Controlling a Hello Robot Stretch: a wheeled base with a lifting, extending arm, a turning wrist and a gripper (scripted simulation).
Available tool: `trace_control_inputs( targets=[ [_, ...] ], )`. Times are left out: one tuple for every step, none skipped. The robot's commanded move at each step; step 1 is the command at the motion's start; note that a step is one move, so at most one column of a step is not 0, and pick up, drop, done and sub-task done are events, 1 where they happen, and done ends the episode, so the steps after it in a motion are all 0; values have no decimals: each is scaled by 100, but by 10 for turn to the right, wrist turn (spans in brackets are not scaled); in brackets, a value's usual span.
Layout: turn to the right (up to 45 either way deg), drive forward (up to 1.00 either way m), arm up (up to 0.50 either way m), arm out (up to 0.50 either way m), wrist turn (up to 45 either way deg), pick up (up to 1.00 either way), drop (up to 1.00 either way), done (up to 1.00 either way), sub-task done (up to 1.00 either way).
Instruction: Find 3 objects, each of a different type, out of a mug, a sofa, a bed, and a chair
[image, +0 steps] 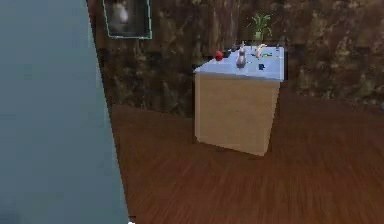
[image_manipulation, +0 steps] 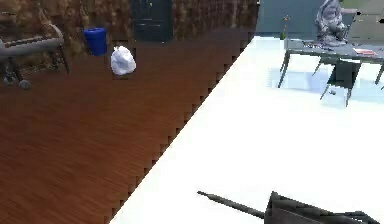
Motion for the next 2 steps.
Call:
trace_control_inputs(
  targets=[
    [-450, 0, 0, 0, 0, 0, 0, 0, 0],
    [-120, 0, 0, 0, 0, 0, 0, 0, 0]
  ],
)
